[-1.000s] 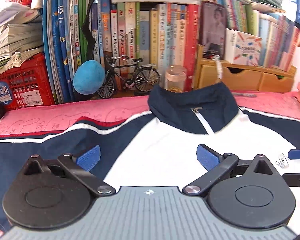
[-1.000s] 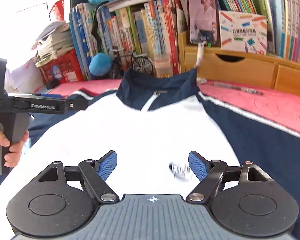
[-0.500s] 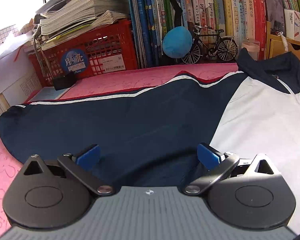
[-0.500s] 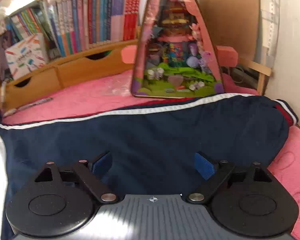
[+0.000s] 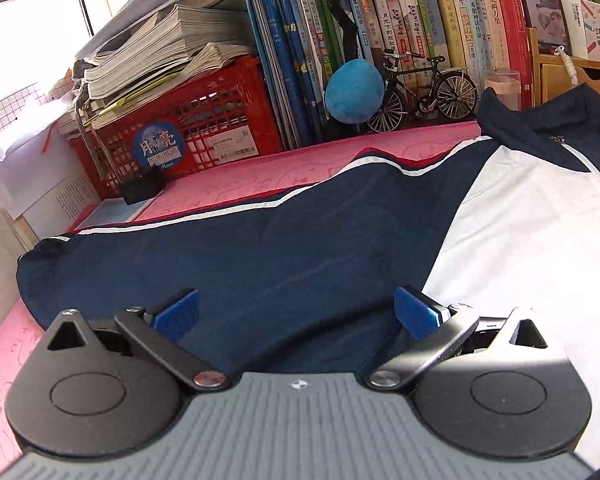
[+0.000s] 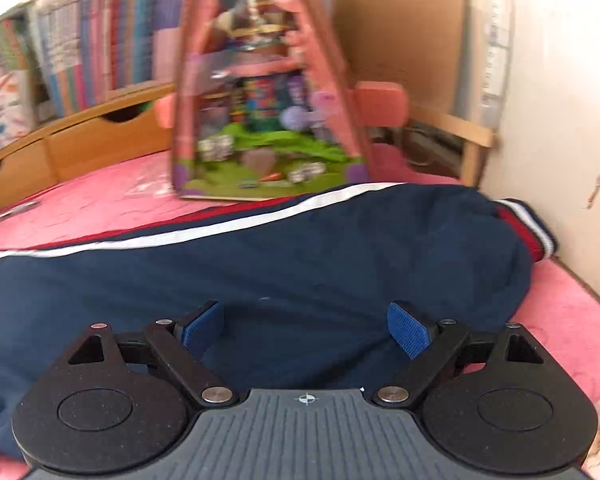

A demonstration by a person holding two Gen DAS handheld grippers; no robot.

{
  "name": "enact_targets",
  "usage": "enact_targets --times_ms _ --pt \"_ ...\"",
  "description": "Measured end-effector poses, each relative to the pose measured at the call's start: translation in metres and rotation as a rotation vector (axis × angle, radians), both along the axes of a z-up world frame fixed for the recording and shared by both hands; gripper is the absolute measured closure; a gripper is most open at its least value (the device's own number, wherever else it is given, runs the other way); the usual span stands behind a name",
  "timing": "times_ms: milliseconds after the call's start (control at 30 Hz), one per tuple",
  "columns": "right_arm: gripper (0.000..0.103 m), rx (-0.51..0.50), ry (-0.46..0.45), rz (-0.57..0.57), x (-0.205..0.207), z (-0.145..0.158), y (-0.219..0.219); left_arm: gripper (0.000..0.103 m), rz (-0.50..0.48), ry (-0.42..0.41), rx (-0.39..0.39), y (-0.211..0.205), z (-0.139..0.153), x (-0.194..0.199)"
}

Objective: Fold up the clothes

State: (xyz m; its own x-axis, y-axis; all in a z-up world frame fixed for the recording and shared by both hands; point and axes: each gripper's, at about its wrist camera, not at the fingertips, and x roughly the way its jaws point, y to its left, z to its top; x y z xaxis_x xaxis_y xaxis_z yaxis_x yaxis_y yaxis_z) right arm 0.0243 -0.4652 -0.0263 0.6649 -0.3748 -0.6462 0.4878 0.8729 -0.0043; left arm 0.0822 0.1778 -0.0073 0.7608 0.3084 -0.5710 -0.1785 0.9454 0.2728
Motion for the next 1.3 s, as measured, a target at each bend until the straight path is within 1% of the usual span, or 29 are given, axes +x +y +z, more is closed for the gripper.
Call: enact_targets --times_ms 33,100,133,167,233,267,333,400,433,500,633,700,767,800,833,900,933,967,1033,1100,1133,1233,1300 --pt "0.007 -0.010 0.016 -0.026 0.002 0.000 -0.004 0.000 0.001 0.000 0.002 0.000 0.000 0.000" --pt "0.006 -0.044 0.055 -0.057 0.007 0.002 -0.001 0.000 0.001 -0.001 0.004 -0.001 0.000 0.000" --pt "0.007 -0.068 0.065 -0.050 0.008 0.007 0.008 0.000 0.001 -0.001 0.002 -0.001 0.000 0.000" --pt "0.007 -0.072 0.045 -0.020 0.005 0.012 0.019 0.000 0.001 0.000 -0.001 0.000 0.000 0.000" --pt "0.006 -0.029 -0.038 0.121 -0.001 0.028 0.053 0.000 0.001 0.000 -0.007 0.000 0.000 0.001" --pt "0.005 -0.008 -0.058 0.183 -0.001 0.033 0.069 0.000 0.002 0.001 -0.016 0.002 0.000 0.001" --pt "0.000 0.041 -0.089 0.355 -0.003 0.044 0.116 0.000 0.002 0.004 -0.033 0.004 0.000 0.001" --pt "0.000 0.087 -0.105 0.535 -0.004 0.049 0.161 0.000 0.003 0.006 -0.050 0.006 0.000 0.001" --pt "0.000 0.113 -0.104 0.626 -0.004 0.044 0.184 0.000 0.003 0.007 -0.059 0.007 0.001 0.002" --pt "0.000 0.150 -0.086 0.771 -0.006 0.039 0.227 0.000 0.004 0.009 -0.074 0.008 0.001 0.002" --pt "0.000 0.089 -0.001 0.939 -0.007 0.029 0.290 0.000 0.005 0.012 -0.097 0.011 0.001 0.002" --pt "0.000 0.038 0.047 0.898 0.005 0.016 0.291 0.000 0.004 0.013 -0.106 0.012 0.001 0.002" --pt "0.000 0.031 0.073 0.799 0.027 0.000 0.268 0.000 0.003 0.015 -0.114 0.012 0.000 0.002" --pt "0.000 0.004 0.060 0.714 0.038 -0.002 0.250 0.000 0.002 0.015 -0.118 0.013 0.000 0.002" --pt "0.000 -0.012 0.068 0.583 0.051 -0.001 0.231 0.000 0.002 0.016 -0.124 0.014 0.000 0.002" --pt "0.001 -0.043 0.101 0.347 0.064 0.013 0.211 0.000 0.001 0.020 -0.152 0.018 0.000 0.002" --pt "0.004 -0.057 0.102 0.271 0.068 0.022 0.205 0.000 0.002 0.022 -0.168 0.020 0.000 0.003" --pt "0.004 -0.069 0.059 0.336 0.064 0.032 0.217 0.000 0.003 0.026 -0.192 0.023 -0.001 0.003" --pt "0.004 -0.086 -0.010 0.518 0.059 0.047 0.260 0.000 0.005 0.034 -0.241 0.030 -0.001 0.004" --pt "0.004 -0.051 -0.035 0.728 0.061 0.052 0.313 0.000 0.006 0.040 -0.287 0.036 -0.002 0.005" --pt "0.004 -0.030 -0.032 0.818 0.064 0.052 0.340 0.000 0.005 0.039 -0.293 0.036 -0.003 0.004" --pt "0.004 0.000 0.001 1.068 0.070 0.048 0.434 0.000 0.003 0.037 -0.279 0.033 -0.003 0.003" --pt "0.005 -0.028 0.037 1.136 0.081 0.038 0.480 0.000 0.001 0.037 -0.282 0.033 -0.003 0.003"
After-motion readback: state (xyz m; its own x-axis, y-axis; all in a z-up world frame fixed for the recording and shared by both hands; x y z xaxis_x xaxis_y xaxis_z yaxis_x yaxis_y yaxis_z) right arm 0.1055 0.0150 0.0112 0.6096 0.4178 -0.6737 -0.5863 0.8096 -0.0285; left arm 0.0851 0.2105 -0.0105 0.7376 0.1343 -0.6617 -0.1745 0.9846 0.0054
